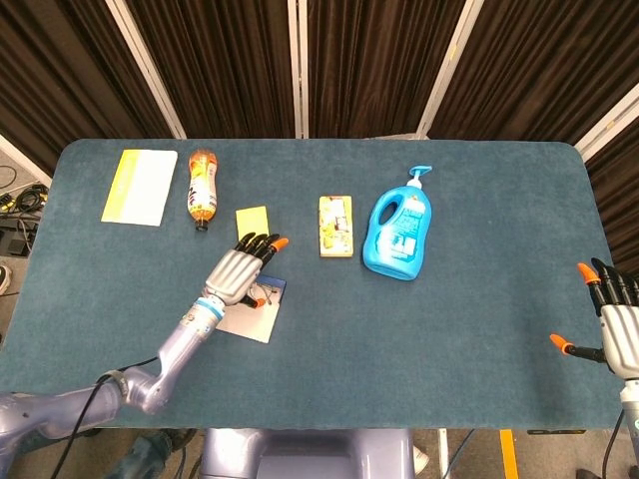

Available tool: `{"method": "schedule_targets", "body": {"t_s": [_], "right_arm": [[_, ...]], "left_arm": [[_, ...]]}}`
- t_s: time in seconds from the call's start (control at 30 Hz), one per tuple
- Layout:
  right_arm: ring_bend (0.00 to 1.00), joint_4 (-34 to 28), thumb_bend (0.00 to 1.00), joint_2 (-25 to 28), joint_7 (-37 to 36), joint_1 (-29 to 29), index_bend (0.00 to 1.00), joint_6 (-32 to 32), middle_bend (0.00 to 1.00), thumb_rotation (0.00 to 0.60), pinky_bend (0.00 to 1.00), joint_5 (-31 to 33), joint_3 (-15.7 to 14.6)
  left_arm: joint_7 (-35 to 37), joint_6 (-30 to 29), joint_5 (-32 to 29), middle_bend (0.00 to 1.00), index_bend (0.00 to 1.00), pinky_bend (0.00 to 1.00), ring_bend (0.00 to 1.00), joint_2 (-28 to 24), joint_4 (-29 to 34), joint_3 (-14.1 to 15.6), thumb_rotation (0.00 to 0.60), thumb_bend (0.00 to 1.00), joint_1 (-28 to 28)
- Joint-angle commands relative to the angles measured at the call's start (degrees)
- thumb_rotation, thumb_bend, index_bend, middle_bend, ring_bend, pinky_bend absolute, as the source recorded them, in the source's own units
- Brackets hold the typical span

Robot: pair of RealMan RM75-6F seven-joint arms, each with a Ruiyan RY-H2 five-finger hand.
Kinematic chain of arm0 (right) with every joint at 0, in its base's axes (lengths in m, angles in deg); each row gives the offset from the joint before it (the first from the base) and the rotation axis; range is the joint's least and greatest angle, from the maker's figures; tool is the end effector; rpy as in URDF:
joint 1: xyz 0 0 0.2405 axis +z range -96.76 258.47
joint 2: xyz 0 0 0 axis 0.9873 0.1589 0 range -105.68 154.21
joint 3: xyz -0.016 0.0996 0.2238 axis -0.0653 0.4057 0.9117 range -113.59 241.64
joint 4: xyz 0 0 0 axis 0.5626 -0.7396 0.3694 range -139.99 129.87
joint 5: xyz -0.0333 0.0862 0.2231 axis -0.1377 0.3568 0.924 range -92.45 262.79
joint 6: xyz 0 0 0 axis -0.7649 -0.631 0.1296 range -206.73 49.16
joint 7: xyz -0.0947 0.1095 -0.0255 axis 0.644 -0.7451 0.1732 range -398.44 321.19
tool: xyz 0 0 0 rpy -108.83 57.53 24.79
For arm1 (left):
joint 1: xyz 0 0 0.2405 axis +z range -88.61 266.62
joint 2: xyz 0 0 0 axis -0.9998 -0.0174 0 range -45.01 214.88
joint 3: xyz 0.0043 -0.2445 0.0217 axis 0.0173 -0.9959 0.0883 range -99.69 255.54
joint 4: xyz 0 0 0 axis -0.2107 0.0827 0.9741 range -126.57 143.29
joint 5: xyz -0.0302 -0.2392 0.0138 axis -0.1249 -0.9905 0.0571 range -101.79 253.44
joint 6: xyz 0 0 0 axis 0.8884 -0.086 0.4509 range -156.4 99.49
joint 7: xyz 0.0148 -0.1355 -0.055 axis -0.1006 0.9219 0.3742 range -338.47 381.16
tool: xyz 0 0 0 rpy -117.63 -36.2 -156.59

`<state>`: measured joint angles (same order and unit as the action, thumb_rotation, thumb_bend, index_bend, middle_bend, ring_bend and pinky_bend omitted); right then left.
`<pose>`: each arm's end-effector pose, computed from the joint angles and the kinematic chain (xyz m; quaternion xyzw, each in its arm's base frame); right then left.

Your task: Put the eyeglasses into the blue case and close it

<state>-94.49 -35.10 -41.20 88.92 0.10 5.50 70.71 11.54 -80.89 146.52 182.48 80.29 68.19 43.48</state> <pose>-0.3360 -0.2217 0.1641 0.5853 -0.3812 0.3582 0.6195 -0.1277 0.3578 -0.0875 -0.7547 -0.3741 -0.3922 0.3696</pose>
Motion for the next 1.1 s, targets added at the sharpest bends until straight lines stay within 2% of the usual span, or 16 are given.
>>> {"method": "schedule_targets", "body": {"t_s": [0.03, 0.13, 0.27, 0.4, 0.7, 0.9, 1.1], "right_arm": [[0.00, -0.2, 0.00, 0.1, -0.1, -0.1, 0.00, 0.2, 0.00, 0.600, 0.00, -0.3, -0.1], [0.00, -0.6, 0.00, 0.3, -0.2, -0.2, 0.00, 0.5, 0.00, 0.600, 0.00, -0.8, -0.2], [0.00, -1.0, 0.00, 0.5, -0.3, -0.3, 0.00, 1.0, 0.00, 0.600, 0.00, -1.5, -0.4], [0.00, -1.2, 0.00, 0.6, -0.5, -0.4, 0.00, 1.1, 0.00, 0.600, 0.00, -1.7, -0.5], [0.00, -1.4, 0.00, 0.9, -1.1, -0.6, 0.00, 1.6, 0.00, 0.600, 0.00, -2.1, -0.6], [0.00, -1.3, 0.00, 0.9, -1.1, -0.6, 0.00, 1.5, 0.00, 0.600, 0.00, -2.2, -0.6], [0.00, -1.0, 0.00, 0.7, -0.9, -0.5, 0.00, 1.2, 0.00, 0.600, 0.00, -1.9, -0.6]], "left_arm": [[0.7, -3.2, 2.6, 0.00, 0.07, 0.00, 0.00, -5.1, 5.8, 2.3, 0.600, 0.02, 3.0], [-0.8, -6.0, 2.1, 0.00, 0.22, 0.00, 0.00, -7.9, 10.5, 3.9, 0.600, 0.02, 6.0], [-5.6, -9.5, 1.1, 0.00, 0.31, 0.00, 0.00, -10.9, 15.7, 6.8, 0.600, 0.02, 9.7], [-8.1, -11.2, 0.9, 0.00, 0.31, 0.00, 0.00, -12.1, 17.7, 8.7, 0.600, 0.02, 11.8], [-6.3, -12.2, 3.7, 0.00, 0.28, 0.00, 0.00, -11.0, 14.9, 11.4, 0.600, 0.06, 14.8], [-4.4, -11.0, 5.0, 0.00, 0.28, 0.00, 0.00, -8.7, 11.4, 11.1, 0.600, 0.12, 14.8], [-4.5, -10.0, 6.4, 0.00, 0.28, 0.00, 0.00, -5.7, 8.2, 10.6, 0.600, 0.13, 14.1]]}}
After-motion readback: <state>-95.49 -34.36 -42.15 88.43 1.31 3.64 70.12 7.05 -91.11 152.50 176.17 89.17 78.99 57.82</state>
